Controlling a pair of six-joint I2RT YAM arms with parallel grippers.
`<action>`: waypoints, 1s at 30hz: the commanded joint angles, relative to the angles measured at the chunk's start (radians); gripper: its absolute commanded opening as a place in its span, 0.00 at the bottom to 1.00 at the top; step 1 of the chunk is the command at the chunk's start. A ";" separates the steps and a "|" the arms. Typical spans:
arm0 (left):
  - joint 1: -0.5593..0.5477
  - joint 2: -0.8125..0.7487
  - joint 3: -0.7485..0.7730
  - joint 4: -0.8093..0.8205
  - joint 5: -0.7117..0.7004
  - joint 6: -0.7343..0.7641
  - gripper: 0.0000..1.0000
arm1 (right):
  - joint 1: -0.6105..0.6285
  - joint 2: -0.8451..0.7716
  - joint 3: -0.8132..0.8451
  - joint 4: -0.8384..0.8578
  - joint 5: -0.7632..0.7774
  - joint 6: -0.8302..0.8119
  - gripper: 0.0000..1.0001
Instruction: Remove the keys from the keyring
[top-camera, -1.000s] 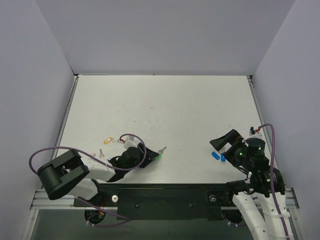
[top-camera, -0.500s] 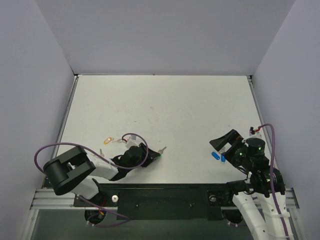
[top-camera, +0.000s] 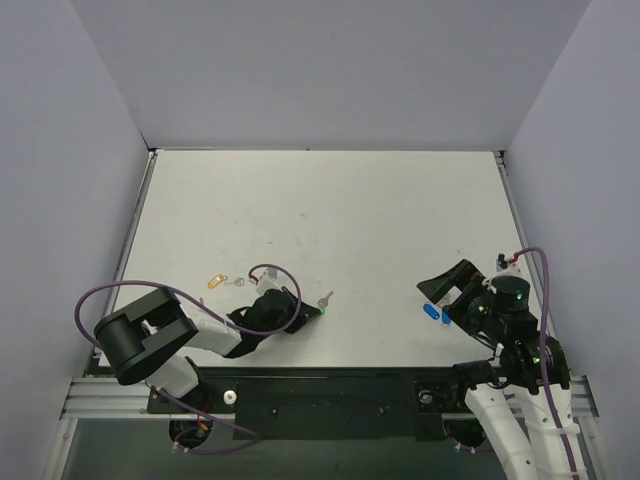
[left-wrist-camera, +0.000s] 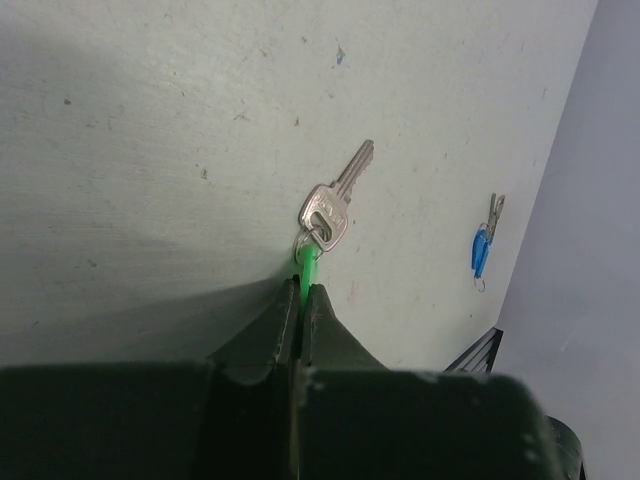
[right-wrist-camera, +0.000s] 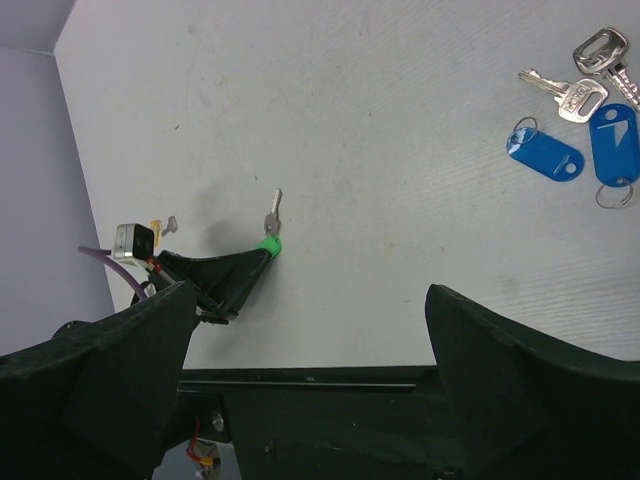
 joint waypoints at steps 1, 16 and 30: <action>-0.001 -0.054 0.032 -0.108 0.026 0.060 0.00 | 0.008 0.019 0.033 0.003 -0.066 -0.020 0.93; -0.004 -0.505 0.412 -0.909 0.084 0.523 0.00 | 0.014 0.027 0.071 0.161 -0.283 0.128 0.93; -0.005 -0.643 0.703 -1.172 0.124 0.408 0.00 | 0.223 0.041 0.056 0.667 -0.176 0.379 0.93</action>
